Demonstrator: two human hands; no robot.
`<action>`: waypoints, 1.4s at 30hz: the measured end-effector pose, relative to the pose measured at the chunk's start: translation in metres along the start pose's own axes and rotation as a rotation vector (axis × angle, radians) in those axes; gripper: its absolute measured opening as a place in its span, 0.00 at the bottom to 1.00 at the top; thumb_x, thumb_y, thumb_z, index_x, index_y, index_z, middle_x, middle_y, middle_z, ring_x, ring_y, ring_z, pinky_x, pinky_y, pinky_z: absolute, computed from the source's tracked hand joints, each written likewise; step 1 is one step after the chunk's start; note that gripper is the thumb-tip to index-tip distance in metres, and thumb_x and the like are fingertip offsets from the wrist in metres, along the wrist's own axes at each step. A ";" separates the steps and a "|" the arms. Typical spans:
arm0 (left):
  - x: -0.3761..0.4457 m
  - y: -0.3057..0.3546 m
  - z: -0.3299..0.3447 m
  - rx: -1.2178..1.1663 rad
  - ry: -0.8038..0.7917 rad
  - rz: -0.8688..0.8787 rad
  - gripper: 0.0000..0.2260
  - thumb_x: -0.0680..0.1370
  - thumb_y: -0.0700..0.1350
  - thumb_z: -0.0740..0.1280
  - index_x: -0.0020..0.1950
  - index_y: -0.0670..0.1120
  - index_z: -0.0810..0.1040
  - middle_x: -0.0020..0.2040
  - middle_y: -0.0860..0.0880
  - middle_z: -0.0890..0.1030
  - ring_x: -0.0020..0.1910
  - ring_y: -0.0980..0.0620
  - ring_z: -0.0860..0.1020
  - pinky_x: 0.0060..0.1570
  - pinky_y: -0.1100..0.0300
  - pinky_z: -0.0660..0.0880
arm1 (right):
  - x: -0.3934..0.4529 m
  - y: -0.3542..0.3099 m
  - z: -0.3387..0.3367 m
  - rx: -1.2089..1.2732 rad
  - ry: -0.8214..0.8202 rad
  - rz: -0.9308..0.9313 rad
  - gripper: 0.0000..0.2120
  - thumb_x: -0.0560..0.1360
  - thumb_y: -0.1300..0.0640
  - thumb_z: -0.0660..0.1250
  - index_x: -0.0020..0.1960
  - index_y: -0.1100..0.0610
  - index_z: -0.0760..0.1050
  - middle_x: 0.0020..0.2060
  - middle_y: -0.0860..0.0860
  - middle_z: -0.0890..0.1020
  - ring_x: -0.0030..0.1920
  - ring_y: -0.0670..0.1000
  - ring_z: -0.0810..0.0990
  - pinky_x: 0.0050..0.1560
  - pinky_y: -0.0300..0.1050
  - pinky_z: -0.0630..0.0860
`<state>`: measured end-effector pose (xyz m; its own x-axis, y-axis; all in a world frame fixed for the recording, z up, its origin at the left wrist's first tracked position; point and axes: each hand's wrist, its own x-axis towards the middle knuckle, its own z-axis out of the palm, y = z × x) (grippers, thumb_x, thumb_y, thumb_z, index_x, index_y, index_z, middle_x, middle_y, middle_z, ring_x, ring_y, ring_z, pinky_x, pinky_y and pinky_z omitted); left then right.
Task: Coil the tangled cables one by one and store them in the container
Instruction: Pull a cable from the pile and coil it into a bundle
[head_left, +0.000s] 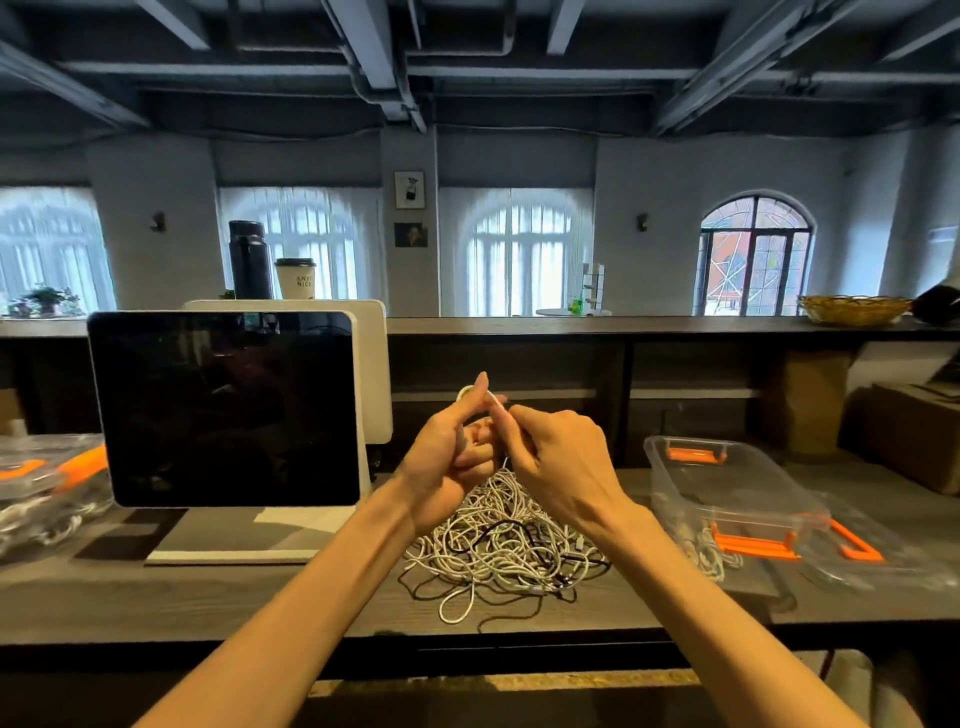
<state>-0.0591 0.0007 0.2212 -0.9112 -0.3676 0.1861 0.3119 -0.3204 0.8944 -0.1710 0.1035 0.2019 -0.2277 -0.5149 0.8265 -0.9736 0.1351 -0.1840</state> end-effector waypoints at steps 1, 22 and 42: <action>0.002 -0.003 0.003 0.030 0.038 0.033 0.18 0.80 0.56 0.65 0.57 0.41 0.77 0.33 0.50 0.66 0.26 0.58 0.58 0.28 0.67 0.53 | -0.001 -0.002 0.000 -0.055 -0.006 -0.018 0.26 0.85 0.40 0.50 0.37 0.51 0.74 0.25 0.46 0.74 0.25 0.49 0.73 0.30 0.49 0.71; 0.015 0.009 0.002 0.211 0.383 0.279 0.20 0.83 0.61 0.57 0.46 0.45 0.71 0.36 0.47 0.82 0.31 0.53 0.81 0.30 0.64 0.73 | -0.023 0.003 -0.015 0.630 -0.219 0.185 0.06 0.80 0.53 0.70 0.52 0.55 0.83 0.36 0.45 0.82 0.37 0.48 0.83 0.39 0.44 0.82; -0.003 0.005 -0.007 0.553 -0.359 -0.262 0.31 0.67 0.77 0.55 0.33 0.48 0.72 0.25 0.51 0.63 0.20 0.56 0.59 0.23 0.62 0.54 | -0.002 0.004 -0.028 0.627 -0.109 0.172 0.07 0.73 0.48 0.78 0.48 0.48 0.84 0.39 0.46 0.83 0.40 0.55 0.82 0.40 0.53 0.80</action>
<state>-0.0527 -0.0063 0.2223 -0.9996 0.0023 -0.0265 -0.0257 0.1665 0.9857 -0.1741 0.1293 0.2146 -0.3491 -0.6173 0.7050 -0.7411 -0.2786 -0.6109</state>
